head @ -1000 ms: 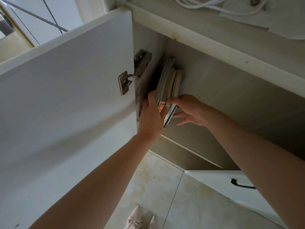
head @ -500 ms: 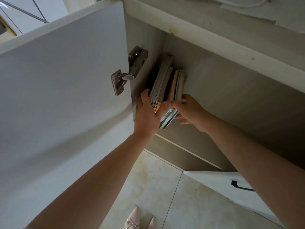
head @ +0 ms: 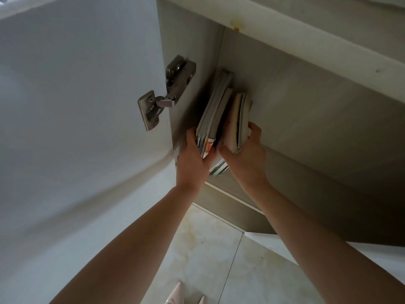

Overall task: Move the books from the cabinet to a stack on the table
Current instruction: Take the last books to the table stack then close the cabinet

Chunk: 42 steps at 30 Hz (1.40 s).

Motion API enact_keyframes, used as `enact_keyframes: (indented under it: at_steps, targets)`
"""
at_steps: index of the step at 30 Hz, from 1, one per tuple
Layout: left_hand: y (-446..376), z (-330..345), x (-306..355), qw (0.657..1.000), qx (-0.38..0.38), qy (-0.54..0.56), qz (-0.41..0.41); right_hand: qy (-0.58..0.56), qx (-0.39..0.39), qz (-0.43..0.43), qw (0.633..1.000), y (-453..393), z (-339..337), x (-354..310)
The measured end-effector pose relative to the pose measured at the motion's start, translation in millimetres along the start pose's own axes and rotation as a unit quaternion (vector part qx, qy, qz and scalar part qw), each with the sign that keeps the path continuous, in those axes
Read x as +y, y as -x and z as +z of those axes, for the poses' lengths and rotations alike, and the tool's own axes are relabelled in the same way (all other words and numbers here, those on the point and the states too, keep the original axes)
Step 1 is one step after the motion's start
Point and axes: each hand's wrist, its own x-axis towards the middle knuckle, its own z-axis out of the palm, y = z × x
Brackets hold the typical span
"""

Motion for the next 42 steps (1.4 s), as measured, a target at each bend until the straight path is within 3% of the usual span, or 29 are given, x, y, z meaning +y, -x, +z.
enact_keyframes:
  at_steps: [9,13,18,26,42]
  targets:
    - [27.9,-0.1,-2.2,0.994,0.060,-0.090,0.021,0.106,0.020,-0.038,0.993,18.9,-14.6,15.7]
    - [35.0,7.8,-5.5,0.995,0.080,-0.062,0.004,0.038,0.085,-0.058,0.994,34.2,-1.4,32.9]
    - [40.4,23.7,-16.6,0.997,0.061,0.011,-0.034,-0.014,0.052,-0.046,0.997,34.2,31.5,66.2]
    - [35.3,31.7,-40.5,0.998,0.050,0.027,-0.006,-0.102,0.108,0.005,0.989,28.5,54.8,88.0]
    - [42.2,17.2,-32.5,0.999,0.002,-0.008,0.031,0.062,0.061,-0.066,0.994,34.4,23.2,92.7]
